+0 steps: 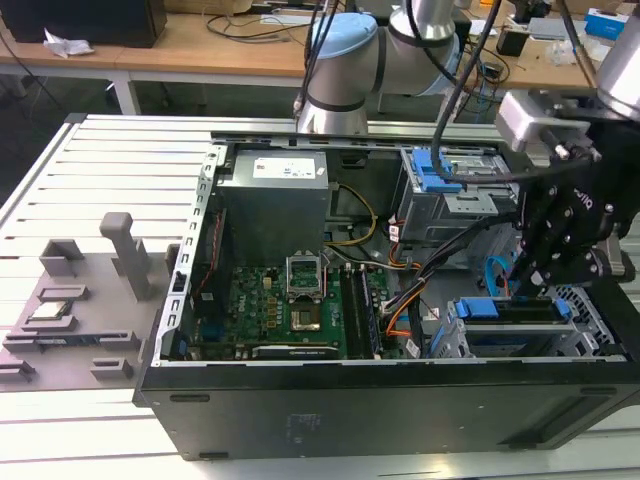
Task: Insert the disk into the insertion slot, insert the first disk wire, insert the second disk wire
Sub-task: 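Insert the second disk wire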
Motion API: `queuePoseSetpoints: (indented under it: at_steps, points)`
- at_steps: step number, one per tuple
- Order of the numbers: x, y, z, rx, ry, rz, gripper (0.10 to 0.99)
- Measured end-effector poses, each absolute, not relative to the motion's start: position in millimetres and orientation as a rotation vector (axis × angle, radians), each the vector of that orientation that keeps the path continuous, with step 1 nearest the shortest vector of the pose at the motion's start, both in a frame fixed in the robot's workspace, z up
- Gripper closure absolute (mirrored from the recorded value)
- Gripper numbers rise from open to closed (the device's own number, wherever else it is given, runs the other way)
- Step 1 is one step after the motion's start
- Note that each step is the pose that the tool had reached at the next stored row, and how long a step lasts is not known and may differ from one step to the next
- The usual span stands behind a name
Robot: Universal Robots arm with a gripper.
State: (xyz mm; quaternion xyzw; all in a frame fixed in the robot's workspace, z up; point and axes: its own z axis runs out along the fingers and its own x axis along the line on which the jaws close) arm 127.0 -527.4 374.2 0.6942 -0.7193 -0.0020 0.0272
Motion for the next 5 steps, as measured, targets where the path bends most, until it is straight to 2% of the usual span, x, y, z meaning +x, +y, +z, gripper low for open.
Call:
queuePoseSetpoints:
  at_steps: [1, 5]
  points:
    - [127.0, -526.3, 388.0, 2.145, -2.221, -0.006, 0.98]
    - [127.0, -526.2, 388.1, 2.145, -2.221, -0.006, 0.98]
